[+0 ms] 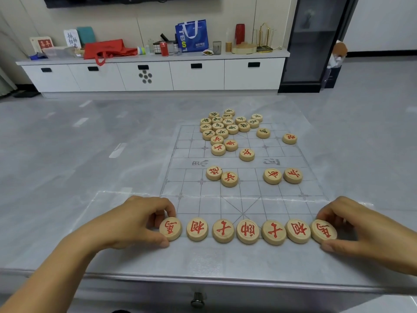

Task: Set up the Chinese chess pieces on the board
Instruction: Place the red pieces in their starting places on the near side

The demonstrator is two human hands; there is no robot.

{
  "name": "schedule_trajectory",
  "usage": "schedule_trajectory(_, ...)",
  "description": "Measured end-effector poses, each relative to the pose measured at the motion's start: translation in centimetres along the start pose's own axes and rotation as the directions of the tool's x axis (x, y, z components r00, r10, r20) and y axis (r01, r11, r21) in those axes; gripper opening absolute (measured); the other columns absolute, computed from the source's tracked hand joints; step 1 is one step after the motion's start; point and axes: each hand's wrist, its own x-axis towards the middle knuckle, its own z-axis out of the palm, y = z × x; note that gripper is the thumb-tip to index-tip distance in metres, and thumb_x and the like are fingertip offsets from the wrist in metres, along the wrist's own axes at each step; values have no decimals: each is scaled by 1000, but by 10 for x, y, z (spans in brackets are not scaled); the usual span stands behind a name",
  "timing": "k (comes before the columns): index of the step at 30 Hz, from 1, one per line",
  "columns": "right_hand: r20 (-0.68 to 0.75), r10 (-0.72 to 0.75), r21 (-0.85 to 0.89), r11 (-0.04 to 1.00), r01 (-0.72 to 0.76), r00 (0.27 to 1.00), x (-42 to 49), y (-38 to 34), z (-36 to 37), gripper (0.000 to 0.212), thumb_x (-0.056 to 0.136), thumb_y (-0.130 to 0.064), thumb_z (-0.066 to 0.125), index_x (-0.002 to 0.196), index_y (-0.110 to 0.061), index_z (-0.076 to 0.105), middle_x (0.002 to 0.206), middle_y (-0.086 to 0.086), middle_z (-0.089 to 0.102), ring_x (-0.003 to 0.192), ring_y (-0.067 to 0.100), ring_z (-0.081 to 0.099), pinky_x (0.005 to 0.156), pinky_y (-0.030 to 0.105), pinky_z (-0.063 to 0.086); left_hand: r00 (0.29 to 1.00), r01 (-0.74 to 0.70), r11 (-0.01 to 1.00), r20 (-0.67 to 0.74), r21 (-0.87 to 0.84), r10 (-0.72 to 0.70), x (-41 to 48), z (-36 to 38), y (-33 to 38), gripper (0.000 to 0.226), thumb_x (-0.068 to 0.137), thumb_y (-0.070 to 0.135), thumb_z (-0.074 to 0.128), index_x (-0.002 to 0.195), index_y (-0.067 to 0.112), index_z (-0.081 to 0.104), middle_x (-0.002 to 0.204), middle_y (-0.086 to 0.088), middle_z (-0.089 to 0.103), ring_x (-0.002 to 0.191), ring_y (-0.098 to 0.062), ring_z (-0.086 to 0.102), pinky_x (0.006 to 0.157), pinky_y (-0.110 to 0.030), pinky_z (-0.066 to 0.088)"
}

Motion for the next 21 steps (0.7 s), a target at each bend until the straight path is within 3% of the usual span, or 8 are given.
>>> schedule_trajectory(5, 21, 5, 10, 1000, -5, 1000, 0, -1, -1, 78, 35, -96, 41, 101, -55, 42, 114, -26, 42, 98, 0, 48, 77, 13, 42, 1000, 23, 1000, 12, -10, -23, 0, -2, 3, 38, 62, 40, 80, 91, 38, 55, 90, 10, 58, 84, -11, 53, 77, -27, 47)
schedule_trajectory(8, 8, 24, 54, 998, -24, 1000, 1, -2, -1, 75, 37, -95, 43, 102, -57, 44, 111, -27, 46, 95, 1, 51, 75, 13, 43, 998, 44, 998, 36, -53, -43, 0, -2, 1, 56, 44, 63, 77, 90, 41, 55, 88, 10, 58, 82, -11, 53, 76, -27, 47)
schedule_trajectory(11, -63, 46, 96, 995, -40, 997, 3, -4, -4, 73, 39, -98, 35, 100, -59, 45, 106, -32, 50, 93, 0, 53, 73, 12, 44, 998, 51, 992, 44, -117, -46, -1, -4, -3, 71, 32, 84, 62, 91, 45, 56, 84, 11, 60, 81, -8, 54, 76, -25, 47)
schedule_trajectory(13, -113, 57, 90, 995, -47, 992, 5, -6, -6, 76, 40, -99, 25, 90, -51, 57, 104, -36, 49, 93, -4, 52, 73, 10, 42, 997, 69, 986, 36, -151, -65, 0, -7, -5, 76, 31, 90, 56, 92, 45, 56, 84, 10, 61, 83, -6, 55, 77, -22, 47)
schedule_trajectory(15, -141, 59, 76, 996, -48, 988, 9, -8, -9, 76, 42, -99, 20, 84, -47, 56, 106, -38, 48, 93, -6, 51, 73, 8, 42, 996, 88, 983, 17, -159, -87, 3, -10, -5, 81, 29, 93, 50, 93, 44, 56, 86, 10, 61, 85, -7, 56, 78, -20, 46)
schedule_trajectory(19, -163, 61, 49, 997, -54, 985, 21, -16, -13, 79, 43, -99, 15, 87, -46, 54, 89, -21, 60, 92, -8, 50, 67, 9, 42, 992, 109, 981, -38, -161, -117, 14, -14, 1, 92, 23, 97, 43, 94, 40, 55, 89, 7, 62, 84, -9, 57, 75, -20, 45)
schedule_trajectory(21, -149, 46, -9, 999, -48, 988, 29, -20, -13, 76, 46, -97, 11, 89, -48, 52, 88, -24, 57, 95, -10, 47, 65, 11, 43, 991, 112, 979, -51, -173, -123, 20, -14, 5, 93, 24, 98, 42, 95, 39, 55, 90, 7, 62, 84, -10, 57, 72, -18, 44)
